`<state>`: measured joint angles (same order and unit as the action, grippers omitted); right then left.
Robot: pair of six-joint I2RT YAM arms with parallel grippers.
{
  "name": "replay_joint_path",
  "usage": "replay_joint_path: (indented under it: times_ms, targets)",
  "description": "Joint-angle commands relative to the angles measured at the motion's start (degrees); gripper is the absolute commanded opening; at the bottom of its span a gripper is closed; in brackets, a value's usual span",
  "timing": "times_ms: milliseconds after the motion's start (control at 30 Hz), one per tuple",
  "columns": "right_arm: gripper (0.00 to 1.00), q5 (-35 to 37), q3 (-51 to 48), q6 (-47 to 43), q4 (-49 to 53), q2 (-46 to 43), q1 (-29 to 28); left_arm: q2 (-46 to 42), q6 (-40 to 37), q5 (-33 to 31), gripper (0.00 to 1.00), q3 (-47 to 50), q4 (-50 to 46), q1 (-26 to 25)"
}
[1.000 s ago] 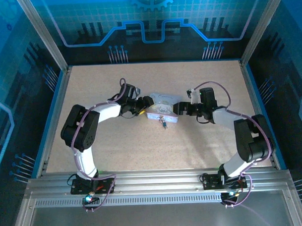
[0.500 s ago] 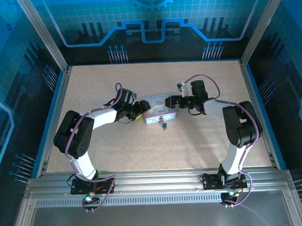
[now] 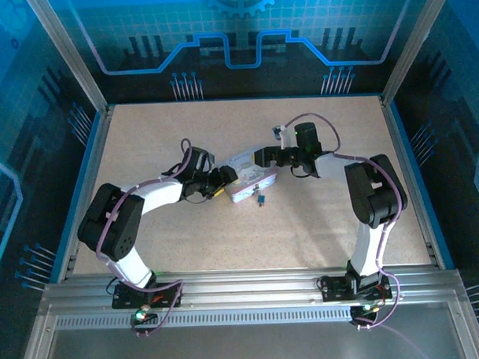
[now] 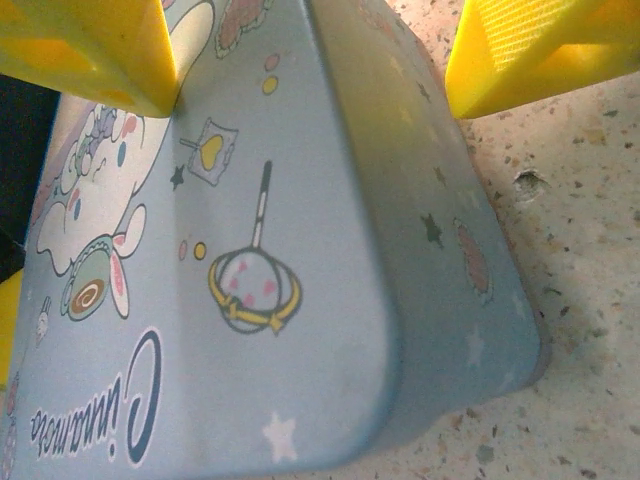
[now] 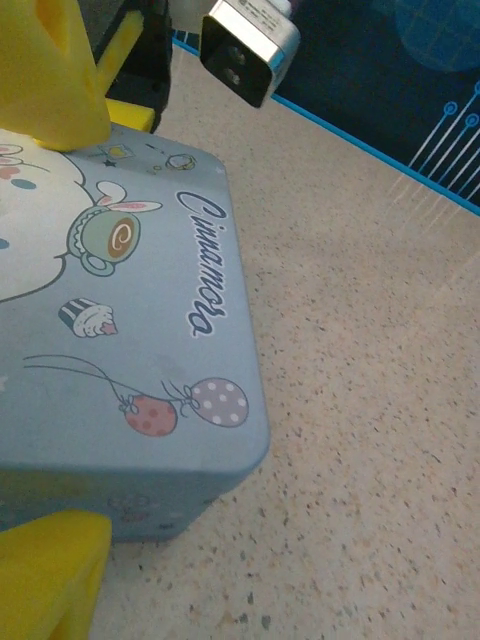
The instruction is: Unlock a padlock with a key
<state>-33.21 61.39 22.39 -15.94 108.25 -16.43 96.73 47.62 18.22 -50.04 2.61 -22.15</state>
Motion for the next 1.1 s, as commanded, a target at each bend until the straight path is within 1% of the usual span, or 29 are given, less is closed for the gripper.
replay_joint_path:
  times_ms: [0, 100, 200, 333, 500, 567, 700, 900, 1067]
  targets:
    - [0.94, 3.78, -1.57, -1.93, -0.43, -5.74, 1.24, -0.64, 1.07, -2.21, 0.72, 2.4, -4.07, -0.77]
    - [0.93, 5.66, -3.72, -2.61, 4.21, -10.52, 2.58, -1.01, 1.25, -2.42, 0.71, 2.62, -3.82, -0.87]
    - [0.91, 5.79, -8.46, -3.25, 4.34, -16.57, 3.14, -0.93, 1.42, -2.48, 0.71, 2.66, -3.44, -1.0]
    - [0.83, 2.97, -16.15, -2.84, 4.29, -23.76, 3.25, -0.93, 1.76, -2.36, 0.71, 2.8, -2.84, -1.12]
    - [0.75, -1.02, -24.14, 0.77, 1.16, -28.0, 1.81, -0.95, 2.13, -2.48, 0.71, 3.15, -2.08, -1.27]
    - [0.73, -1.14, -26.16, 1.24, 0.76, -28.26, 0.35, -0.71, 2.28, -2.37, 0.71, 3.29, -1.74, -1.4]
    - [0.68, -0.71, -28.43, 3.34, -4.11, -26.05, -1.9, -0.49, 2.74, -2.22, 0.71, 3.6, -0.78, -1.66]
    - [0.62, -0.65, -27.06, 4.26, -7.27, -19.65, -4.87, -0.4, 3.07, -2.22, 0.71, 3.78, -0.33, -1.93]
    - [0.57, -0.18, -25.74, 4.15, -9.22, -15.96, -5.74, -0.4, 3.44, -2.27, 0.71, 3.98, 0.39, -2.0]
